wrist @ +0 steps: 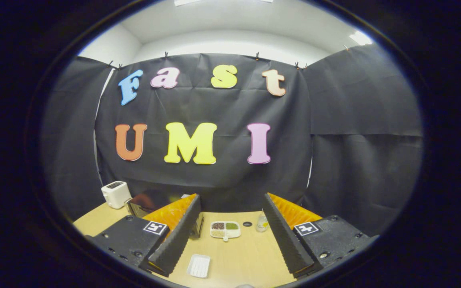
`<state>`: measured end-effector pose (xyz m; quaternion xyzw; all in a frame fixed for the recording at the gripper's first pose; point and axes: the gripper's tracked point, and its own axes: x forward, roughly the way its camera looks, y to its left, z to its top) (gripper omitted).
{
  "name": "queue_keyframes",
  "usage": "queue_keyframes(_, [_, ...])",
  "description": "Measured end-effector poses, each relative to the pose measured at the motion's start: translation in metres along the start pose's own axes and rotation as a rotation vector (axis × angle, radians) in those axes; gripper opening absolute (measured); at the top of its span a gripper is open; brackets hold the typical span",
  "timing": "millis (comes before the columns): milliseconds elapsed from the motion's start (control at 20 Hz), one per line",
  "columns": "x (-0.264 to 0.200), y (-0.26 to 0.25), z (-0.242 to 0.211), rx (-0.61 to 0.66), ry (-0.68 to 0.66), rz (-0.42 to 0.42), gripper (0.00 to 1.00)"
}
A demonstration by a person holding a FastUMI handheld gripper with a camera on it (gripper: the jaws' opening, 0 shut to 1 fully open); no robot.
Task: Open the toaster oven, put the food inside, and close the toaster oven door.
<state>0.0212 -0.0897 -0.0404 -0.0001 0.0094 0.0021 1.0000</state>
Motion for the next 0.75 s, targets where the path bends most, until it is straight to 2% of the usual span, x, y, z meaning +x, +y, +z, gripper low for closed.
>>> queue_keyframes(200, [-0.001, -0.015, -0.007, 0.04, 0.003, 0.029, 1.0])
queue_keyframes(750, [-0.001, -0.056, -0.034, 0.061, 0.038, 0.032, 1.0])
